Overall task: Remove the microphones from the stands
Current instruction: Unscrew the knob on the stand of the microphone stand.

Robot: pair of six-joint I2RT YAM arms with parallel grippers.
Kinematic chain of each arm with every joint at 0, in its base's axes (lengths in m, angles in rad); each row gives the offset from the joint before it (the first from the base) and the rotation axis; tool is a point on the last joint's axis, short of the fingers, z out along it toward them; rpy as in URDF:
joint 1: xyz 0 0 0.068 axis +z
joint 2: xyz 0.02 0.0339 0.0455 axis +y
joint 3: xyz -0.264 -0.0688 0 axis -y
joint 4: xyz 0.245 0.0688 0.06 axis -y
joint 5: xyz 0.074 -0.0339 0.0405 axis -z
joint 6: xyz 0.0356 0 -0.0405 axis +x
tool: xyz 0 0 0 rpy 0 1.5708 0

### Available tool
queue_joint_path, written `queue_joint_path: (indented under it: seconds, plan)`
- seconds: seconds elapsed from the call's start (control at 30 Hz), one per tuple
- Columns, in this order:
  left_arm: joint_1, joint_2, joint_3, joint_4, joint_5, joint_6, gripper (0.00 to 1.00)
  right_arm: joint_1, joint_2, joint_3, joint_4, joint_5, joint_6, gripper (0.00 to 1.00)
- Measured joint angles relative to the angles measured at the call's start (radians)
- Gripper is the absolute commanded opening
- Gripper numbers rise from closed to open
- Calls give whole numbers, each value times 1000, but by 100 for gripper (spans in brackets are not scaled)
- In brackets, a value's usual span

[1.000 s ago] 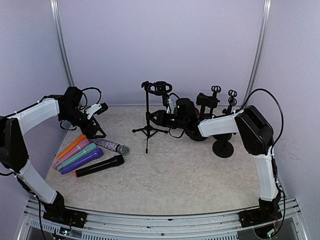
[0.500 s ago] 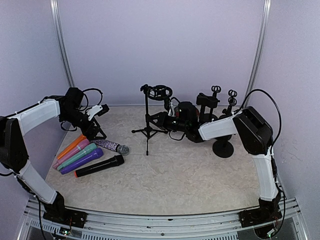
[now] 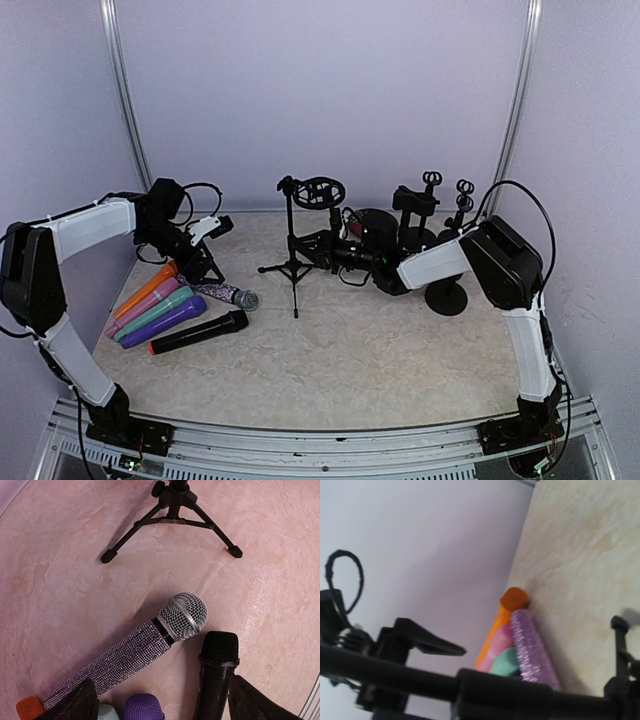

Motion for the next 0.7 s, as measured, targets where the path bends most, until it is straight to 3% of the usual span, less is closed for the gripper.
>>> queue_joint_path:
  seconds: [0.17, 0.27, 0.57, 0.7]
  plan:
    - [0, 0, 0, 4, -7, 0, 87, -3, 12, 0, 31, -29, 92, 1]
    - [-5, 2, 1, 17, -12, -1, 83, -3, 12, 0, 32, -34, 126, 10]
    - [-100, 246, 183, 98, -43, -7, 76, -1, 10, -32, 41, -40, 146, 61]
    - [-114, 381, 266, 134, -45, 8, 71, -5, 0, -82, 2, -51, 111, 67]
